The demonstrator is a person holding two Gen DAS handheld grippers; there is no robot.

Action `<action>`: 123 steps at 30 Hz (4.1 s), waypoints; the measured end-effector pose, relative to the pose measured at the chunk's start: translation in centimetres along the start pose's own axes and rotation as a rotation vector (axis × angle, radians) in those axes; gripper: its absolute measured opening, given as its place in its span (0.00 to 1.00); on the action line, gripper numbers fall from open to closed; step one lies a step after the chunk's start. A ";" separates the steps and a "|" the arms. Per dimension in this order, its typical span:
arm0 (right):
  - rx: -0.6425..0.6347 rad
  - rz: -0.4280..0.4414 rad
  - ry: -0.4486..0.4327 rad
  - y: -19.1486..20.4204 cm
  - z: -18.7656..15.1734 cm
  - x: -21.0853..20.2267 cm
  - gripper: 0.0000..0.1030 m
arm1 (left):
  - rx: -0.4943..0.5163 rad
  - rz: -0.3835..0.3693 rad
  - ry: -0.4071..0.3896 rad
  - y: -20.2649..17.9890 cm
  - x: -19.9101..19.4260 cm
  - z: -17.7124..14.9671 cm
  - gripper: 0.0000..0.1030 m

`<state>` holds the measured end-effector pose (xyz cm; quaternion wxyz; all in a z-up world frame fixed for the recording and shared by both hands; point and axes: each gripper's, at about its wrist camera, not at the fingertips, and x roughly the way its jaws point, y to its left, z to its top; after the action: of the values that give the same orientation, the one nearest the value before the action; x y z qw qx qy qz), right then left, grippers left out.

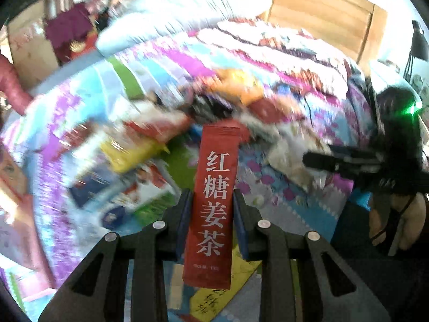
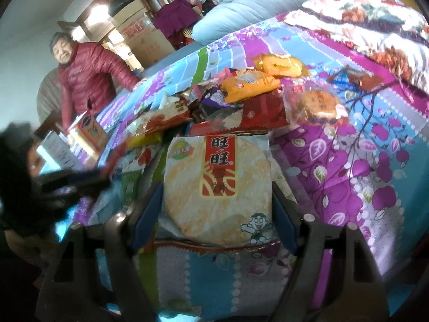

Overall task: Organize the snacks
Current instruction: 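Carry both held packets over the clear basin, then open both tools over the basin to drop the packets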

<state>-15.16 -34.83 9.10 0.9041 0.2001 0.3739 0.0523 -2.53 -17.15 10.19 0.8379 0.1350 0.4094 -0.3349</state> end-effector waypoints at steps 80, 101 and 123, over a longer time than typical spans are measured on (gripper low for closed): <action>-0.768 0.608 0.344 60.6 0.1 13.1 0.75 | -0.989 0.867 -0.407 35.3 -38.2 -26.7 0.29; -0.806 0.628 0.391 61.8 -1.3 13.4 0.76 | -1.021 0.840 -0.388 35.4 -37.5 -27.6 0.32; -0.649 0.486 0.404 42.1 -6.2 9.0 0.87 | -0.976 0.776 -0.405 30.0 -36.5 -26.3 0.60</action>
<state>-10.78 7.90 16.13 0.7902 -0.0261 0.4494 0.4157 -14.14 34.65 20.54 0.9235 -0.1885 0.2699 0.1970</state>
